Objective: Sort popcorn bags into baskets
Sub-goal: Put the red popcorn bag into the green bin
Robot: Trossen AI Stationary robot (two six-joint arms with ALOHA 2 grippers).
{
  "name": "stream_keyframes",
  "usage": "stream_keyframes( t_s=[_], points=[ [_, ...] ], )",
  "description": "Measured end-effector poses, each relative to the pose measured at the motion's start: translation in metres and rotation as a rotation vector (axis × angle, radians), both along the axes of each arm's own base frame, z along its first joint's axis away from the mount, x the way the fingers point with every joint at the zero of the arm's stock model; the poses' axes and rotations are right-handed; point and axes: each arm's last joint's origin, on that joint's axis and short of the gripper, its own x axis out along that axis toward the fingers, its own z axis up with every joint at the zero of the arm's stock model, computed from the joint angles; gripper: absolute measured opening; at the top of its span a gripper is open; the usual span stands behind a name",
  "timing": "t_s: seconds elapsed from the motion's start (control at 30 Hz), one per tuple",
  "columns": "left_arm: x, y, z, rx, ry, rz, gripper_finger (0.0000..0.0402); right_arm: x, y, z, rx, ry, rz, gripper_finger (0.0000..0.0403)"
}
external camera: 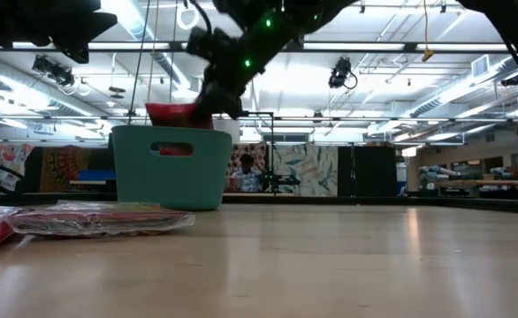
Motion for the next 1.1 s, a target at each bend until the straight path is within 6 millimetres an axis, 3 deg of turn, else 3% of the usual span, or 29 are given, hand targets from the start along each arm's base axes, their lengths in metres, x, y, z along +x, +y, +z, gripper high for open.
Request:
stream_keyframes(
  t_s=[0.27, 0.4, 0.5, 0.63, 0.97, 1.1],
  points=[
    [0.001, -0.001, -0.009, -0.009, 0.087, -0.006, 0.0171, -0.009, 0.046, 0.03, 0.048, -0.075, 0.092, 0.0138],
    [0.002, -0.001, -0.011, 0.004, 0.103, -0.002, 0.0172, -0.01, 0.06, 0.034, 0.226, -0.1, 0.209, 0.0138],
    [0.002, -0.001, -0.011, 0.006, 0.103, 0.002, 0.0172, -0.012, 0.073, 0.029, 0.362, -0.084, 0.317, 0.0138],
    [0.002, 0.0, -0.011, 0.006, 0.104, 0.009, 0.0172, -0.014, 0.088, 0.017, 0.458, -0.087, 0.334, 0.0137],
    [0.002, 0.0, -0.01, 0.002, 0.1, 0.028, 0.0172, -0.023, 0.128, -0.01, 0.505, -0.12, 0.32, 0.0137],
    [0.002, 0.0, -0.01, 0.0, 0.097, 0.028, 0.0172, -0.02, 0.139, -0.033, 0.539, -0.121, 0.275, 0.0137]
  ],
)
